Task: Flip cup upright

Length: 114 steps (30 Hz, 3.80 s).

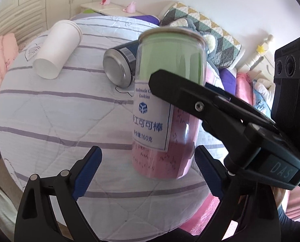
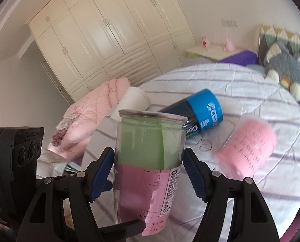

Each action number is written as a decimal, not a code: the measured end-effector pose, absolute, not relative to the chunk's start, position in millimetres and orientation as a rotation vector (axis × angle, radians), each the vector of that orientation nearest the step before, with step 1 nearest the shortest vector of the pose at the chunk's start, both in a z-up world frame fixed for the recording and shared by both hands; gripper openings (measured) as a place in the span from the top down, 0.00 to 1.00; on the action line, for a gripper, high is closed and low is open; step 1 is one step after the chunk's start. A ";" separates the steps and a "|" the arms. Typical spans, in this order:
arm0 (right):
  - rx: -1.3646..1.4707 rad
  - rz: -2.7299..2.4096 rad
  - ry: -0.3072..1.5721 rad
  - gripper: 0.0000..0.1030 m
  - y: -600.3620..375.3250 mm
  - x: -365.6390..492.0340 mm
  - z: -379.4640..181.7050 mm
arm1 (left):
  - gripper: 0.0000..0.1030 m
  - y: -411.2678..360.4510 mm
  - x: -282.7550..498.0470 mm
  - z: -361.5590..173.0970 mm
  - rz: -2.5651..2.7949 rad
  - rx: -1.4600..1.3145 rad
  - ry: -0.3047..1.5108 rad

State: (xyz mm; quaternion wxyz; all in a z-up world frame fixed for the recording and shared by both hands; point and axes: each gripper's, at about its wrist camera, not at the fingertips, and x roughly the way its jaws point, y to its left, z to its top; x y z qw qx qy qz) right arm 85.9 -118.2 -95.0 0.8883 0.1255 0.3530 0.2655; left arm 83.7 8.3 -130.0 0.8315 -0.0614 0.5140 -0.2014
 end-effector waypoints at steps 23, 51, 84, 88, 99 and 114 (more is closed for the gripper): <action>0.213 0.560 0.660 0.31 -133.5 60.6 -95.5 | 0.08 31.8 49.6 -139.4 -0.416 -0.191 1.113; 0.070 0.588 0.592 0.33 -118.1 13.1 -111.5 | 0.08 7.6 22.4 -156.8 -0.237 -0.015 0.960; -0.070 0.565 0.621 0.31 -109.9 55.4 -97.7 | 0.02 -25.1 46.3 -133.0 -0.120 0.183 0.758; -0.056 0.571 0.632 0.30 -113.9 55.8 -93.2 | 0.01 -30.4 36.6 -121.5 -0.127 0.188 0.739; -0.019 0.550 0.748 0.18 -135.6 44.7 -63.8 | 0.00 -39.3 19.0 -80.2 -0.172 0.180 0.719; -0.022 0.470 0.775 0.18 -149.4 40.9 0.7 | 0.00 -27.2 10.0 -16.9 -0.044 0.140 0.693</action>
